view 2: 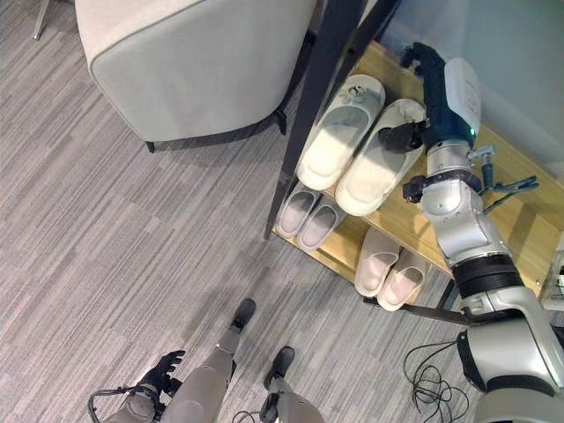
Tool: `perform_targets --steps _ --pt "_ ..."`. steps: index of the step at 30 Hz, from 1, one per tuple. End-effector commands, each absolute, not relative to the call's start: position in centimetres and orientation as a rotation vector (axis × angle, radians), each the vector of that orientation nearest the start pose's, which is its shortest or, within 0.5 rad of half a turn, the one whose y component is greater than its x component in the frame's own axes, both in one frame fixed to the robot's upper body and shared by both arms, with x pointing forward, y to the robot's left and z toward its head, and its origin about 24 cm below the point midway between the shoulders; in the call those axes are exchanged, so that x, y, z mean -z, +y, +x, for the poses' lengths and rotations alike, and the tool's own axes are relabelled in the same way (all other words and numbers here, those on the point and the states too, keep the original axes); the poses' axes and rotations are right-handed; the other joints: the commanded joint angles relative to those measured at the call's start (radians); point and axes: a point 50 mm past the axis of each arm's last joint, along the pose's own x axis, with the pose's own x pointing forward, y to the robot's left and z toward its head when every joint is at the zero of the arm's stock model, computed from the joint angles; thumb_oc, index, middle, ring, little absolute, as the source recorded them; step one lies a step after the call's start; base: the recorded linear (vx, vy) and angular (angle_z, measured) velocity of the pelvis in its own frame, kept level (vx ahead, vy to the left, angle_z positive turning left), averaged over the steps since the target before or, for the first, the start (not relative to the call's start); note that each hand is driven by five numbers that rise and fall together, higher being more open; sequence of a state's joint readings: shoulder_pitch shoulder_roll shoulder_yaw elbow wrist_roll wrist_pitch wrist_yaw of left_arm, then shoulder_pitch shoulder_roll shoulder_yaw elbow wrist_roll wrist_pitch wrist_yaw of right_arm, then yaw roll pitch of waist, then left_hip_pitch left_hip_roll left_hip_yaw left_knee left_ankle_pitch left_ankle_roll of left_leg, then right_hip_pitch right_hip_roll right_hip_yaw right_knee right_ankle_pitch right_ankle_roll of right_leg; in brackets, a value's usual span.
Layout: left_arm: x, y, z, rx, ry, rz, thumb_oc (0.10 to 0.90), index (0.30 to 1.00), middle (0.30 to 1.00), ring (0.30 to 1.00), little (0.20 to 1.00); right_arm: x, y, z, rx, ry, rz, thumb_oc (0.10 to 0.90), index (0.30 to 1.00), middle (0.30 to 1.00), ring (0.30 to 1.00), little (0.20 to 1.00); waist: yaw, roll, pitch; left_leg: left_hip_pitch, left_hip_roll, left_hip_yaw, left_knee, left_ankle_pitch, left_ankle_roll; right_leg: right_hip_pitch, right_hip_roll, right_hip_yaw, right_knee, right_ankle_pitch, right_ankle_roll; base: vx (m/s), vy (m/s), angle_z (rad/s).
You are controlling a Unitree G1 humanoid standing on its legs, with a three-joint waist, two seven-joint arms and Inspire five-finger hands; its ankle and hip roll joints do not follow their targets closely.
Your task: Arrange the slippers neatly on the shoe rack.
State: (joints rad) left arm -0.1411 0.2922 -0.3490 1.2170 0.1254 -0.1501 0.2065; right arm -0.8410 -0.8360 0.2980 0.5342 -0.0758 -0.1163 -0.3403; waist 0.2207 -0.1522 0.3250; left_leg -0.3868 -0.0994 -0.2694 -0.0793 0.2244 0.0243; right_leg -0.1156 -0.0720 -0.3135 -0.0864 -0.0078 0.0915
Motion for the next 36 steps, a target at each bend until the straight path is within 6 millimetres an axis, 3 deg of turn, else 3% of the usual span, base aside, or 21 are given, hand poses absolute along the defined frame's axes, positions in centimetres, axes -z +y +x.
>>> perform_targets --steps 1,4,6,14,23,36 --pt "14.3 23.3 14.2 0.056 0.944 0.665 0.8 0.9 0.9 0.9 0.9 -29.5 -26.4 33.7 0.404 -0.759 -0.881 0.8 0.9 0.9 0.9 0.9 -0.002 -0.017 -0.085 0.103 0.033 0.049 0.028 -0.197 -0.026 0.0 -0.036 0.032 0.062 -0.027 0.038 0.0 0.0 0.0" --pt "15.0 23.1 12.4 0.07 0.993 0.646 0.8 0.9 0.9 0.9 0.9 -28.2 -28.0 32.7 0.437 -0.725 -0.917 0.8 0.9 0.9 0.9 0.9 0.004 -0.016 -0.082 0.105 0.032 0.045 0.034 -0.199 -0.027 0.002 -0.035 0.03 0.064 -0.032 0.037 0.01 -0.036 -0.02" --pt "14.4 23.4 14.1 0.082 0.964 0.673 0.8 0.9 0.9 0.9 0.9 -28.4 -27.3 32.9 0.404 -0.739 -0.908 0.8 0.9 0.9 0.9 0.9 -0.004 -0.024 -0.084 0.108 0.038 0.052 0.039 -0.202 -0.03 0.002 -0.032 0.034 0.065 -0.036 0.034 0.01 -0.025 0.1" --pt "14.6 24.7 13.2 0.03 1.032 0.678 0.8 0.9 0.9 0.9 0.9 -27.9 -26.5 33.6 0.387 -0.727 -0.832 0.8 0.9 0.9 0.9 0.9 -0.015 -0.041 -0.101 0.119 0.048 0.06 0.043 -0.213 -0.032 0.006 -0.026 0.042 0.06 -0.041 0.027 0.03 -0.03 -0.02" --pt "14.7 24.2 12.9 0.041 1.031 0.657 0.8 0.9 0.9 0.9 0.9 -29.2 -25.7 33.7 0.368 -0.783 -0.69 0.8 0.9 0.9 0.9 0.9 -0.013 -0.032 -0.106 0.124 0.047 0.066 0.041 -0.215 -0.029 0.008 -0.024 0.045 0.058 -0.038 0.026 0.0 0.0 0.0" --pt "15.5 22.6 11.6 0.112 1.062 0.617 0.8 0.9 0.9 0.9 0.9 -27.4 -25.8 34.1 0.255 -0.666 -0.829 0.8 0.9 0.9 0.9 0.9 -0.025 -0.023 -0.113 0.134 0.049 0.069 0.037 -0.215 -0.027 0.012 -0.024 0.047 0.06 -0.037 0.027 0.0 0.0 0.0"
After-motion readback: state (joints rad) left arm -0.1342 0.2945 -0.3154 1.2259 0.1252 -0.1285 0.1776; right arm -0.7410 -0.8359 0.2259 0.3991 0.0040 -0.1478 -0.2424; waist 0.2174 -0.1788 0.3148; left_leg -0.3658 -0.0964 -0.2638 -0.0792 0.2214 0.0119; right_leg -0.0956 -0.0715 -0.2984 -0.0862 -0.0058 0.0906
